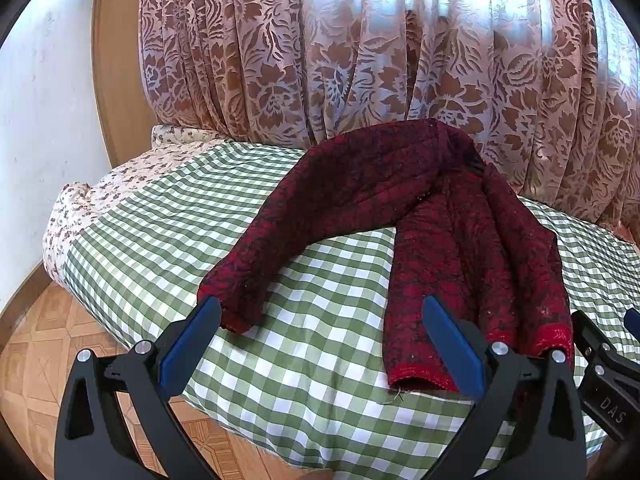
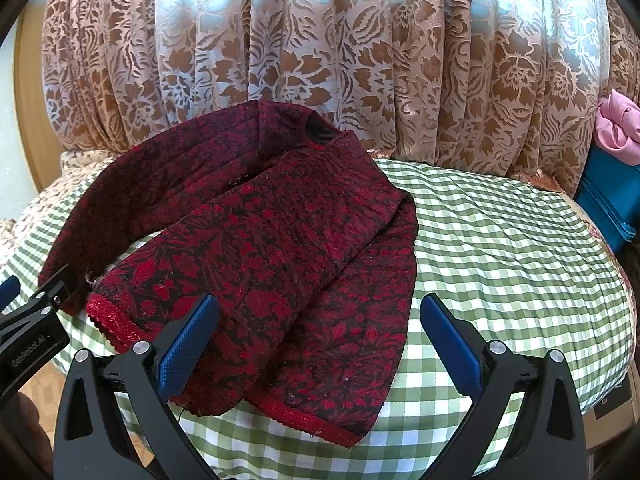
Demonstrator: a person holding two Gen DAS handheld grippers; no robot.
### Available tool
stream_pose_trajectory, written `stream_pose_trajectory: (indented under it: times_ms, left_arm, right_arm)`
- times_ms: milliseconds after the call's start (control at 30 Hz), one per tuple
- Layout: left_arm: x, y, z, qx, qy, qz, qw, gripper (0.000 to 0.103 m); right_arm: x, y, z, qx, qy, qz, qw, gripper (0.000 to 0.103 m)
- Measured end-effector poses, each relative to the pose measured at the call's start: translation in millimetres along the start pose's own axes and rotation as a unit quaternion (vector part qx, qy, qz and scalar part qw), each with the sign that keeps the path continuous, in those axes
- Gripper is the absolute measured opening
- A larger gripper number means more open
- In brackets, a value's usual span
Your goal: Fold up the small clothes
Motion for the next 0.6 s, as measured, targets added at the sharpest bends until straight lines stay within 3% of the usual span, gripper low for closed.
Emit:
stream_pose_trajectory:
  times_ms: [600]
  left_arm:
    - [15.4,3.3,-7.0,-0.001,0.025,-0.016,0.9996,0.101]
  right_arm:
    - [9.1,-1.1,-1.4,0.008,0.022,0.016,1.0,0.1]
Point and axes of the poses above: each gripper's, at about its wrist camera, not at the fingertips, and x roughly the way its jaws point, y to its left, z to its top, the point moved 10 cm from there along x, roughly the way its jaws point, and after that the axes turned 12 degrees about -z, right-handed, at the moved point
